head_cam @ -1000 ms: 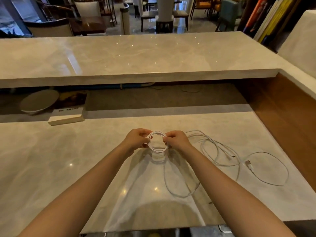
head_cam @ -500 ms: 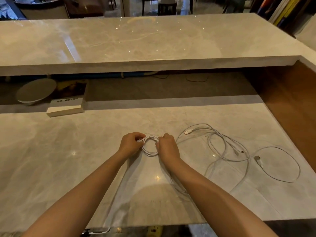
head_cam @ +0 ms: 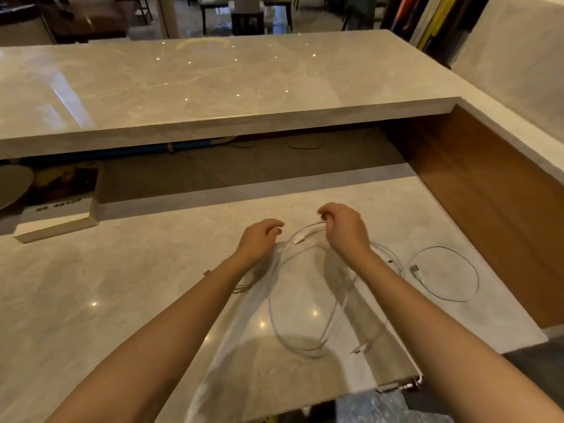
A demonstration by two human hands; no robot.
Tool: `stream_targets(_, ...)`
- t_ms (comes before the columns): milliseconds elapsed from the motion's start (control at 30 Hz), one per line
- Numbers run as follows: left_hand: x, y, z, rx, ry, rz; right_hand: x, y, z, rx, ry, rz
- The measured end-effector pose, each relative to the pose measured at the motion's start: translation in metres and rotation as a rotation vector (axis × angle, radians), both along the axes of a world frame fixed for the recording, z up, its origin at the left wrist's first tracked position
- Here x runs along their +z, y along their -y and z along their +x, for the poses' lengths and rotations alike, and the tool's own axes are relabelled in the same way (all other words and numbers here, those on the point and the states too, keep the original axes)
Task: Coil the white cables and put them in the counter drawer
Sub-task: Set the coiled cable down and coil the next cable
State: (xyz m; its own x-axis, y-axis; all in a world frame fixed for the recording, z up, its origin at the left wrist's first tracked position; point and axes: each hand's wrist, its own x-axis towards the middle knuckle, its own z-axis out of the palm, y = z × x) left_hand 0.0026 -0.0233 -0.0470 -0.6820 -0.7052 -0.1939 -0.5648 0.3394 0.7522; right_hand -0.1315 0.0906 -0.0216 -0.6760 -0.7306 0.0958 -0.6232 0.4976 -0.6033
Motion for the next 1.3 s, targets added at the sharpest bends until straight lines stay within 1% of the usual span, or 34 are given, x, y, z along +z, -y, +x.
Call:
stream_targets(67,-0.001,-0.003,-0.023,-0.06,0.021,0.004,-0.01,-0.011,-0.039,-0.061,-0.005,0.158)
stream_targets(133,-0.003,-0.002,-0.042,-0.098,0.068,-0.002,-0.023,-0.02,-0.064,-0.056,0.027,0.318)
stream_targets(200,-0.01,0.003,-0.056,-0.127,0.136,-0.021,-0.036,-0.025,-0.076,-0.018,0.058,0.401)
stream_targets(233,-0.014,0.005,-0.061,-0.143,0.176,-0.035,-0.041,-0.025,-0.078,-0.003,0.066,0.405)
stream_targets(300,-0.021,0.009,-0.069,-0.18,0.243,-0.072,-0.052,-0.023,-0.081,-0.014,0.073,0.367)
stream_targets(400,-0.029,0.01,-0.078,-0.231,0.275,-0.135,-0.064,-0.021,-0.086,-0.047,0.086,0.317)
stream_targets(533,-0.032,0.007,-0.086,-0.343,0.353,-0.215,-0.069,-0.023,-0.093,-0.013,0.11,0.305)
stream_targets(600,-0.026,0.009,-0.092,-0.418,0.398,-0.237,-0.065,-0.028,-0.098,-0.021,0.175,0.262)
stream_targets(700,-0.005,0.013,-0.103,-0.522,0.426,-0.266,-0.052,-0.037,-0.108,-0.044,0.355,0.119)
stream_targets(767,0.016,0.011,-0.112,-0.591,0.456,-0.304,-0.035,-0.044,-0.114,-0.028,0.459,0.047)
stream_targets(833,0.04,0.008,-0.122,-0.656,0.462,-0.334,-0.014,-0.051,-0.119,0.016,0.516,0.003)
stream_targets(967,0.097,0.0,-0.135,-0.756,0.379,-0.306,0.039,-0.064,-0.128,0.085,0.527,-0.063)
stream_targets(1067,0.137,-0.01,-0.138,-0.777,0.256,-0.192,0.079,-0.076,-0.133,0.086,0.528,-0.087)
stream_targets(1167,0.173,-0.023,-0.138,-0.751,0.122,-0.105,0.118,-0.086,-0.133,0.097,0.469,-0.127)
stream_targets(1233,0.197,-0.034,-0.137,-0.746,0.036,-0.029,0.142,-0.091,-0.132,0.07,0.443,-0.197)
stream_targets(1300,0.221,-0.043,-0.135,-0.733,-0.062,0.075,0.164,-0.094,-0.129,0.038,0.469,-0.292)
